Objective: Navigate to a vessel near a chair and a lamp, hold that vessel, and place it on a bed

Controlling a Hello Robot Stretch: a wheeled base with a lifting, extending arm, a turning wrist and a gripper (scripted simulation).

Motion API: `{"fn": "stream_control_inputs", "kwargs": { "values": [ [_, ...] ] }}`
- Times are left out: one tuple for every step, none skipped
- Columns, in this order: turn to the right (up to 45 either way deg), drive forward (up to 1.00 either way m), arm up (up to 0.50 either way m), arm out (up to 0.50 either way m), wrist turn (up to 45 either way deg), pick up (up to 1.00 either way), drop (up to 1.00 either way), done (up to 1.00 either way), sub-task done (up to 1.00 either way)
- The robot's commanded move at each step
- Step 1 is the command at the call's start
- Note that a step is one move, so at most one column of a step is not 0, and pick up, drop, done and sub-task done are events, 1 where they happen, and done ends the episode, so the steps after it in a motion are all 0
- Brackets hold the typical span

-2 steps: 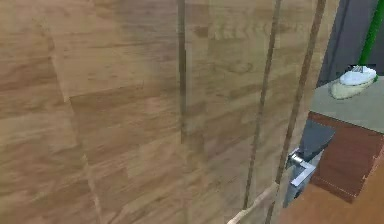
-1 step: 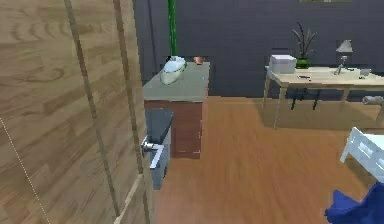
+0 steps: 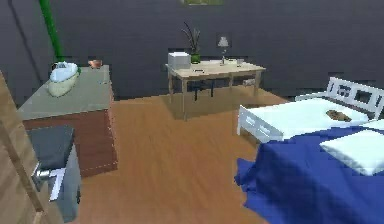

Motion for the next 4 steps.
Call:
{"fn": "stream_control_inputs", "kwargs": {
  "values": [
    [0.0, 1.00, 0.00, 0.00, 0.0, 0.00, 0.00, 0.00, 0.00],
    [15.0, 0.00, 0.00, 0.00, 0.0, 0.00, 0.00, 0.00, 0.00],
    [0.0, 0.10, 0.00, 0.00, 0.0, 0.00, 0.00, 0.00, 0.00],
    [-6.0, 0.00, 0.00, 0.00, 0.0, 0.00, 0.00, 0.00, 0.00]
  ]
}}
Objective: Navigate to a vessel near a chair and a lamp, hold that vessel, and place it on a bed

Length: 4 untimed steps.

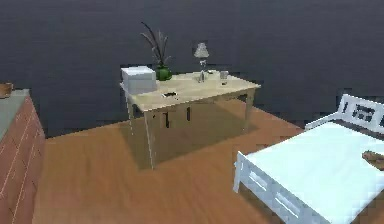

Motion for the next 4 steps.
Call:
{"fn": "stream_control_inputs", "kwargs": {
  "values": [
    [0.0, 1.00, 0.00, 0.00, 0.0, 0.00, 0.00, 0.00, 0.00],
    [-6.0, 0.00, 0.00, 0.00, 0.0, 0.00, 0.00, 0.00, 0.00],
    [0.0, 0.40, 0.00, 0.00, 0.0, 0.00, 0.00, 0.00, 0.00],
    [-45.0, 0.00, 0.00, 0.00, 0.0, 0.00, 0.00, 0.00, 0.00]
  ]
}}
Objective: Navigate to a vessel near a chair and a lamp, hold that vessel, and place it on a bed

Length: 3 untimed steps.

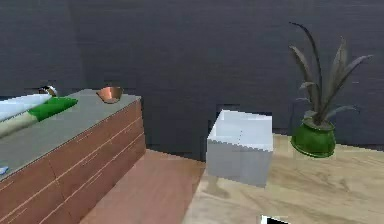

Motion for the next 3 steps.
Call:
{"fn": "stream_control_inputs", "kwargs": {
  "values": [
    [-45.0, 0.00, 0.00, 0.00, 0.0, 0.00, 0.00, 0.00, 0.00],
    [-12.0, 0.00, 0.00, 0.00, 0.0, 0.00, 0.00, 0.00, 0.00],
    [0.0, 0.75, 0.00, 0.00, 0.0, 0.00, 0.00, 0.00, 0.00]
  ]
}}
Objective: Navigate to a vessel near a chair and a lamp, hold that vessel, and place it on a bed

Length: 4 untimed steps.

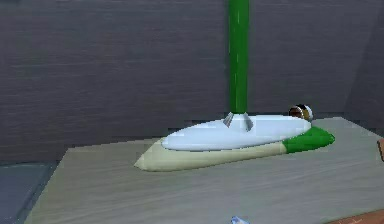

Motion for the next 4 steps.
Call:
{"fn": "stream_control_inputs", "kwargs": {
  "values": [
    [45.0, 0.00, 0.00, 0.00, 0.0, 0.00, 0.00, 0.00, 0.00],
    [39.0, 0.00, 0.00, 0.00, 0.0, 0.00, 0.00, 0.00, 0.00],
    [0.0, 0.85, 0.00, 0.00, 0.0, 0.00, 0.00, 0.00, 0.00],
    [45.0, 0.00, 0.00, 0.00, 0.0, 0.00, 0.00, 0.00, 0.00]
  ]
}}
